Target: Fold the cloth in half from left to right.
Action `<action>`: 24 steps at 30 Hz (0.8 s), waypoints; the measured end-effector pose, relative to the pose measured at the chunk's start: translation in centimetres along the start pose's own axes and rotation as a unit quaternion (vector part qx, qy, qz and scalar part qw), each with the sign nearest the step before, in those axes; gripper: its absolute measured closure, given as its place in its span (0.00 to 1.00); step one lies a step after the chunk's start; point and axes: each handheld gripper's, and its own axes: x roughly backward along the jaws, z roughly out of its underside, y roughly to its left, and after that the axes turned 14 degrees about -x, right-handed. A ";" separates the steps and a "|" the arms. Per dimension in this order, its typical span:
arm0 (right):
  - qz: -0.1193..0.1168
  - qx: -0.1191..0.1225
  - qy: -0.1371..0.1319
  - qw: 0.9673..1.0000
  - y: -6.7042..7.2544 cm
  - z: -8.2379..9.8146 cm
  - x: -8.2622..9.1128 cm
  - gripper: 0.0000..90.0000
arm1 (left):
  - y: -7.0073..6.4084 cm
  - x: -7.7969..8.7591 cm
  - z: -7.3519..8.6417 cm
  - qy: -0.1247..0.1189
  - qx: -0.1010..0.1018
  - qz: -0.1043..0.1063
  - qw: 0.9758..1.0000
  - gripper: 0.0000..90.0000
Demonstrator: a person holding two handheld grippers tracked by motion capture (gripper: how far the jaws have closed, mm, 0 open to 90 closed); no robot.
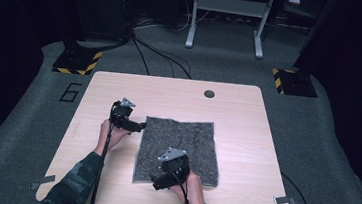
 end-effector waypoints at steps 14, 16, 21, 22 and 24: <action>-0.026 0.033 0.011 0.999 3.7 -0.5 -3.5 0.11 | 1.3 -3.4 -0.3 0.027 0.012 0.007 1.000 0.09; -0.028 0.036 0.007 0.999 4.4 -0.5 -4.0 0.13 | 1.5 -3.7 -0.4 0.025 0.012 0.009 1.000 0.09; -0.032 0.064 0.013 0.997 5.6 -0.2 -4.5 0.24 | 1.6 -4.3 -0.6 0.009 0.008 0.018 1.000 0.17; -0.034 0.065 0.015 0.997 5.7 -0.2 -4.5 0.28 | 1.6 -4.3 -0.6 0.011 0.004 0.018 1.000 0.18; -0.036 0.066 0.015 0.997 5.9 -0.1 -4.6 0.37 | 1.4 -4.5 -0.7 0.005 0.000 0.017 1.000 0.25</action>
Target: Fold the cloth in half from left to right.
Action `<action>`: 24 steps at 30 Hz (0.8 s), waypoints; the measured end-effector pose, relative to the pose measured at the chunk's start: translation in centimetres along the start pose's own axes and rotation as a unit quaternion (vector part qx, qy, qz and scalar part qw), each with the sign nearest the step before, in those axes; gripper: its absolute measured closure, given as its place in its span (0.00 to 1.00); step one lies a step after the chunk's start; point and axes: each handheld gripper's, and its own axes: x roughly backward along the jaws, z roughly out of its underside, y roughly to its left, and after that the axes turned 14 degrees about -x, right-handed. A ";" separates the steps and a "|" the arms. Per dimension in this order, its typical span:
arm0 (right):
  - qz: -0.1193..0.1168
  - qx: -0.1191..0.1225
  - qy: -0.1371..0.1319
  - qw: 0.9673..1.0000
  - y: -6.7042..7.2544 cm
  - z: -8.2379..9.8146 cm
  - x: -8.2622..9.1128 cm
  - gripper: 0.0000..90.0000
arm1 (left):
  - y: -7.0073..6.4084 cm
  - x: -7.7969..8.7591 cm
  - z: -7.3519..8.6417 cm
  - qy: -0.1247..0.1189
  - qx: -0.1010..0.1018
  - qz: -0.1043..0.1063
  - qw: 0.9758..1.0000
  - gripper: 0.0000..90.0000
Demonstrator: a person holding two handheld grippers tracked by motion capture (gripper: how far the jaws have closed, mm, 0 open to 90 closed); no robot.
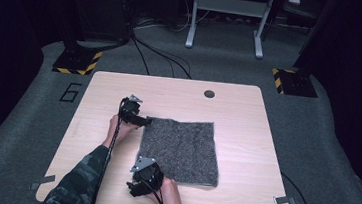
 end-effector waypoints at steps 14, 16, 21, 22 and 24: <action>0.012 -0.001 0.000 1.000 0.3 -0.2 -0.4 0.71 | -0.7 -0.5 -0.3 0.013 -0.037 -0.005 0.999 0.65; 0.012 -0.004 -0.003 1.000 0.2 -0.1 -0.5 0.74 | -1.0 -0.6 -0.3 0.007 -0.038 -0.008 0.999 0.70; 0.008 -0.012 -0.005 1.000 -0.1 0.0 -0.4 0.80 | -1.5 -0.6 -0.4 0.006 -0.045 -0.006 0.999 0.80; 0.010 -0.013 -0.010 1.000 -0.1 0.0 -0.5 0.81 | -1.5 -0.6 -0.4 0.007 -0.047 -0.003 0.999 0.82; 0.014 -0.025 -0.010 1.000 0.0 0.0 -0.5 0.84 | -1.6 -0.6 -0.4 0.006 -0.048 -0.002 0.999 0.86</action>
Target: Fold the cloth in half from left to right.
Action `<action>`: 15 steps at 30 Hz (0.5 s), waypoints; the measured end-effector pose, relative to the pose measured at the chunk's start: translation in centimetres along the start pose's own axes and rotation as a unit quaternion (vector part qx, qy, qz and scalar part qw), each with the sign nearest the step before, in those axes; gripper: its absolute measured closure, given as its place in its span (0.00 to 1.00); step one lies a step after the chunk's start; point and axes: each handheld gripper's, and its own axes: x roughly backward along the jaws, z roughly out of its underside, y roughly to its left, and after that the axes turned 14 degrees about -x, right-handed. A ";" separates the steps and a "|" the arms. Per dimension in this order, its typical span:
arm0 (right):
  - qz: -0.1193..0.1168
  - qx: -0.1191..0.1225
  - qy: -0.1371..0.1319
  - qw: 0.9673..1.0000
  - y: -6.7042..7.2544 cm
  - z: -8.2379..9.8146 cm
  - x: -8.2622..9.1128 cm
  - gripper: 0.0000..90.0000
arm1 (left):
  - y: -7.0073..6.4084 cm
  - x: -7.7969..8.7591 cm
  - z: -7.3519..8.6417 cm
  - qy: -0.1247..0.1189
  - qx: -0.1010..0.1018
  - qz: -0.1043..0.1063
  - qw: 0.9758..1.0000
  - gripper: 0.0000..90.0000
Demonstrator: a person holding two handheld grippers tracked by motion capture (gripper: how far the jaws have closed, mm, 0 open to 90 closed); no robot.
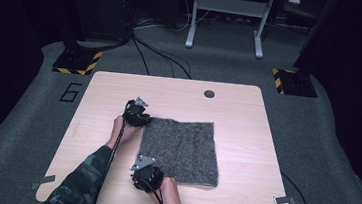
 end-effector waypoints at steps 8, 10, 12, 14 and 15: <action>-0.001 0.006 0.008 1.000 -0.1 -0.1 0.1 0.93 | -0.4 -0.1 0.1 -0.010 0.004 -0.004 1.000 0.94; 0.000 0.005 -0.001 1.000 0.0 0.0 0.0 0.93 | -0.4 -0.1 0.2 -0.013 0.009 -0.004 1.000 0.95; -0.001 0.001 0.001 1.000 0.0 0.1 0.1 0.94 | -0.4 -0.1 0.2 -0.012 0.006 -0.006 1.000 0.96; 0.001 0.010 -0.004 1.000 -0.2 0.2 0.1 0.95 | -0.5 -0.1 0.3 -0.017 0.006 -0.008 1.000 0.96; -0.001 -0.002 -0.005 1.000 0.0 0.3 0.2 0.95 | -0.5 -0.1 0.3 -0.018 0.006 -0.010 1.000 0.97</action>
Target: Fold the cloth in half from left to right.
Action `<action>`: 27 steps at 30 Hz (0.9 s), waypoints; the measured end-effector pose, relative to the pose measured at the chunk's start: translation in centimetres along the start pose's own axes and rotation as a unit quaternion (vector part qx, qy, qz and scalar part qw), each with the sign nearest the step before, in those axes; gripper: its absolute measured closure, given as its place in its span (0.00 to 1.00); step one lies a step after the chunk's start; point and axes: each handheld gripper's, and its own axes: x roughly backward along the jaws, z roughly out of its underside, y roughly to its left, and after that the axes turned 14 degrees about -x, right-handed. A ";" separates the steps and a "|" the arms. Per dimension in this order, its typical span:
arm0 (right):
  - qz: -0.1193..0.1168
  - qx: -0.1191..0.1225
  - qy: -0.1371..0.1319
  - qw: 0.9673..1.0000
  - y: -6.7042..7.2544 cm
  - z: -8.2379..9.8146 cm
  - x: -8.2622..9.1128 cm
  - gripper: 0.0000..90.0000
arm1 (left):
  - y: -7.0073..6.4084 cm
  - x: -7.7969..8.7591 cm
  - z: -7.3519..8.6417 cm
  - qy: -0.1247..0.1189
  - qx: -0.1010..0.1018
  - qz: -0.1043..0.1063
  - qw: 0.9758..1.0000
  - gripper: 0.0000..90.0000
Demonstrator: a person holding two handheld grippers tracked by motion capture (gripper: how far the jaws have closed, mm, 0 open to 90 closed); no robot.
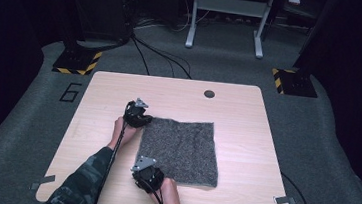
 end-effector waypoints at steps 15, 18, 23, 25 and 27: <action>-0.032 -0.014 -0.048 0.998 -0.3 -0.2 2.2 0.96 | 0.5 1.4 -0.7 -0.012 0.001 -0.009 1.000 0.97; -0.033 -0.013 -0.056 0.998 -0.2 -0.5 2.9 0.96 | 0.7 1.8 -1.1 -0.015 0.001 -0.016 1.000 0.97; -0.030 -0.003 -0.079 0.996 0.3 -1.3 3.9 0.96 | 1.3 2.8 -2.0 -0.019 -0.003 -0.029 0.999 0.97; -0.032 -0.001 -0.089 0.995 0.5 -1.7 4.4 0.96 | 1.5 3.3 -2.4 -0.015 -0.004 -0.028 0.999 0.97; -0.032 -0.001 -0.099 0.995 0.6 -2.1 4.8 0.96 | 1.7 3.7 -2.7 -0.018 -0.005 -0.037 0.999 0.97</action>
